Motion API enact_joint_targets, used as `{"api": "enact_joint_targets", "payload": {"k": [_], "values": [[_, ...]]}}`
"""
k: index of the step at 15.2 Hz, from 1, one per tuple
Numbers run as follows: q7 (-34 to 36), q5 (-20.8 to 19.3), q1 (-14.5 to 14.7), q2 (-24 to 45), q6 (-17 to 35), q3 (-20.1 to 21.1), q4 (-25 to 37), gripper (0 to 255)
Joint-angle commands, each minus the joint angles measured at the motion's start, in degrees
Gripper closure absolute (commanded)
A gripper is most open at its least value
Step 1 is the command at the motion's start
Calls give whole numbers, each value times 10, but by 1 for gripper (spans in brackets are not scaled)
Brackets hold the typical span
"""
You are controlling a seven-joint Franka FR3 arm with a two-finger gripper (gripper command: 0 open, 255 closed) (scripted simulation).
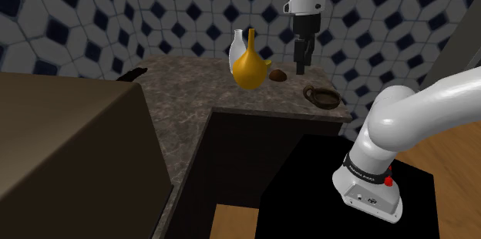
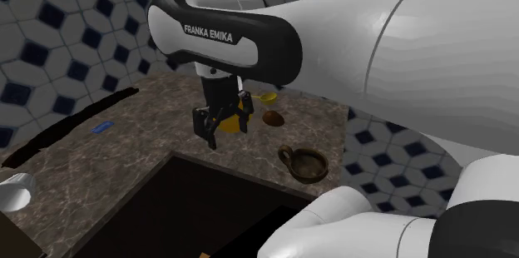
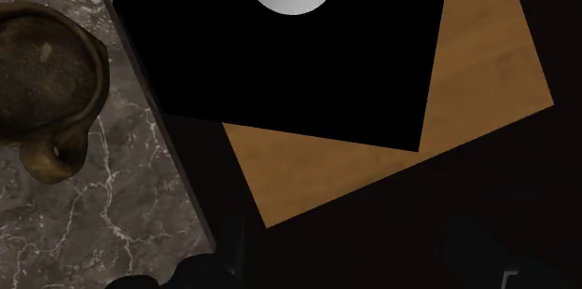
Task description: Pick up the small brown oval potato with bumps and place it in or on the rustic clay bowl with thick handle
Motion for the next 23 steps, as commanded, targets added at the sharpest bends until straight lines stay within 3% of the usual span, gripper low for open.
{"api": "enact_joint_targets", "payload": {"k": [1, 12, 23], "values": [[0, 0, 0, 0, 0, 0, 0, 0], [-144, -117, -33, 88, 187, -84, -57, 0], [-266, -188, -58, 263, 384, -164, -15, 0]]}}
